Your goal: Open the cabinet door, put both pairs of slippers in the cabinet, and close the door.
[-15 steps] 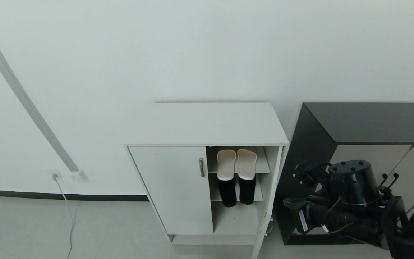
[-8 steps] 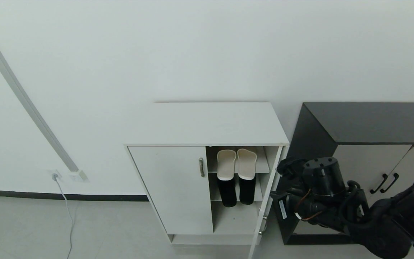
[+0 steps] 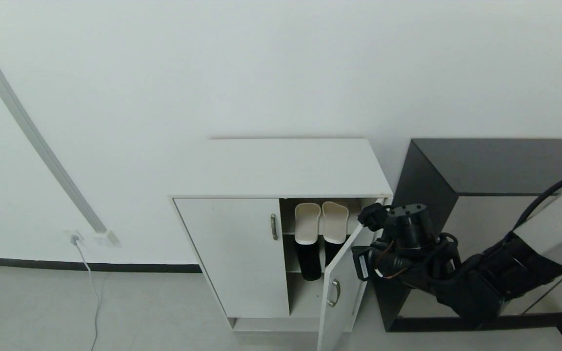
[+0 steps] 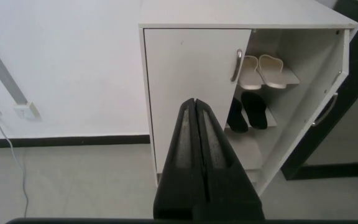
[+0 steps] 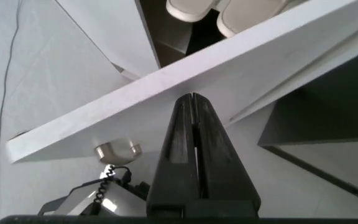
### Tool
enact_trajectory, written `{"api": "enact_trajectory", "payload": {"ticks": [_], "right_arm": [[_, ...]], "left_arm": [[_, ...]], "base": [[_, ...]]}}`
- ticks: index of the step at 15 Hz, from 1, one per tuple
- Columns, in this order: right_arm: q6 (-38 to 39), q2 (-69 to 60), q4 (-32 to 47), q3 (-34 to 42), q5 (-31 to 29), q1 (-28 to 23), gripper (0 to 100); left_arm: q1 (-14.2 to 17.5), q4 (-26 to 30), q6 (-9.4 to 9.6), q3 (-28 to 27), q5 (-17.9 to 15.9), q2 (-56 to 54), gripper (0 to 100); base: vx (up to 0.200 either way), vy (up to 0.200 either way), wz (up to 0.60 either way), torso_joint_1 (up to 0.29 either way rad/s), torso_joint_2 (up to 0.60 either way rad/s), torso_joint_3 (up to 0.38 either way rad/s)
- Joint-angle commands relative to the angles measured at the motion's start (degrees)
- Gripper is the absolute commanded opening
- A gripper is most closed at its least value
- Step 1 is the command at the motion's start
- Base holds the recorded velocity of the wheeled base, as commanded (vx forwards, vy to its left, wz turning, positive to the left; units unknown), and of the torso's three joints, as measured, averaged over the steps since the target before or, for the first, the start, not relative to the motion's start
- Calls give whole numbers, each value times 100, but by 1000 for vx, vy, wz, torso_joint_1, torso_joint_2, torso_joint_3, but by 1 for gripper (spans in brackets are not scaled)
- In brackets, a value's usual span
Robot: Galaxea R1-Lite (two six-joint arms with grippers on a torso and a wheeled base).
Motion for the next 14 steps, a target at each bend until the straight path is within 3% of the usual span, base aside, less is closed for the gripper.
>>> {"api": "enact_trajectory", "payload": {"ticks": [1, 14], "right_arm": [[0, 387, -5, -325, 1, -29, 0], [0, 1600, -5, -1889, -8, -196, 0]], "left_arm": [[1, -2, -1, 2, 0, 7, 0], [1, -2, 7, -6, -17, 7, 0]], "base": [[0, 0, 0, 0, 0, 0], [0, 0, 0, 0, 0, 0]]}}
